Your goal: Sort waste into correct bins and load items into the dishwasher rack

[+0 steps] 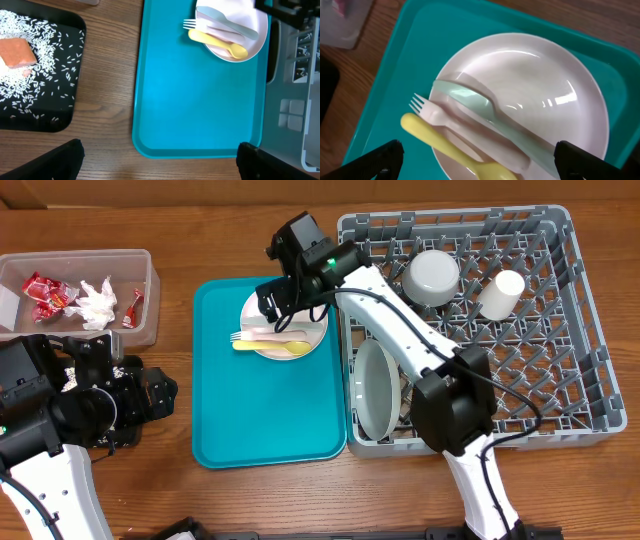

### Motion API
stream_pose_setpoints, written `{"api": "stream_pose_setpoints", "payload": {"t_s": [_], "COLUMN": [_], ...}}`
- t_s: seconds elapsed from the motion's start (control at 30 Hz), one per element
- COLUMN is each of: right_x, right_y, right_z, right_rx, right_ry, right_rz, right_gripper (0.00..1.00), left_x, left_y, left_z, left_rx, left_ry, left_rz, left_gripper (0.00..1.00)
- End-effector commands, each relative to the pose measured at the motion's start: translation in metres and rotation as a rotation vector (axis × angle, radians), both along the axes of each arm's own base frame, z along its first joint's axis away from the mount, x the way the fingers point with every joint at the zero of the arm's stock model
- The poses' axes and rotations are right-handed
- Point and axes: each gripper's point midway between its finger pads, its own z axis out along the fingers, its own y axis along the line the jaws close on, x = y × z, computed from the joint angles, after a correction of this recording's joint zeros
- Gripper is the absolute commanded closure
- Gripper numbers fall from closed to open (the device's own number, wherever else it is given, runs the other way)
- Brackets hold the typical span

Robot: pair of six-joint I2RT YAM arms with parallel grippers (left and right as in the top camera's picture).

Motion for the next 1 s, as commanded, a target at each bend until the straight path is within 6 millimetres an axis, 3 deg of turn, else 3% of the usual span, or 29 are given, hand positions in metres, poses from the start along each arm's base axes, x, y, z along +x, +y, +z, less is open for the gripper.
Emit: {"api": "stream_pose_setpoints", "payload": {"t_s": [0.0,0.2,0.4,0.6,0.87,0.97], "right_x": [-0.002,-0.017,-0.03,-0.025,-0.02,-0.015], "right_y": [0.005,0.011,0.004,0.009,0.013,0.016], "right_z": [-0.013,-0.032,-0.041,-0.042,-0.068,-0.068], "right_rx": [0.005,-0.075,-0.212,-0.199,-0.2,-0.189], "right_ry": [0.021,-0.013,-0.074,-0.096,-0.074,-0.087], "right_rz": [0.017,0.186,0.348,0.345,0.322,0.301], "right_gripper": [0.0,0.02,0.01,0.05,0.07,0.09], "left_x": [0.0,0.0,0.0,0.0,0.0,0.0], "left_y": [0.0,0.0,0.0,0.0,0.0,0.0], "left_z": [-0.002,-0.002,-0.002,-0.002,-0.002,-0.002], "left_rx": [-0.007,-0.007,-0.007,-0.007,-0.007,-0.007], "left_ry": [-0.001,-0.001,-0.001,-0.001,-0.001,-0.001], "left_rz": [-0.003,-0.003,-0.003,-0.003,-0.003,-0.003], "left_gripper": [0.0,0.0,0.01,0.0,0.0,0.0]}}
